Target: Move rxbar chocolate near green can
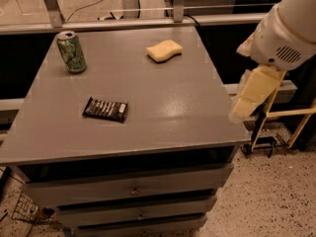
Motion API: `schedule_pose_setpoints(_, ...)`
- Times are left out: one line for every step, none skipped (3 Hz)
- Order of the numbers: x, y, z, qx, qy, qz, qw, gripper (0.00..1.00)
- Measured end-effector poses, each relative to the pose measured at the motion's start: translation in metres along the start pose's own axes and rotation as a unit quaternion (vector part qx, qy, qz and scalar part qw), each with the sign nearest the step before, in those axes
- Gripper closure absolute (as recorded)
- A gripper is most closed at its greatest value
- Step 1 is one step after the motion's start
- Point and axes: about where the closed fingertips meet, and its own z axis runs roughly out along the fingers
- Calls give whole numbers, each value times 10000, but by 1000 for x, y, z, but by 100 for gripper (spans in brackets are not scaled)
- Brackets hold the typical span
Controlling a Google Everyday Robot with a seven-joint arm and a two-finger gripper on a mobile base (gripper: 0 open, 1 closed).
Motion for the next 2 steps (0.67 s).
schedule_pose_setpoints(-44, 2, 34, -186, -919, -70, 9956, 0)
schedule_pose_setpoints(-89, 18, 63, -344, -1785, -120, 9833, 0)
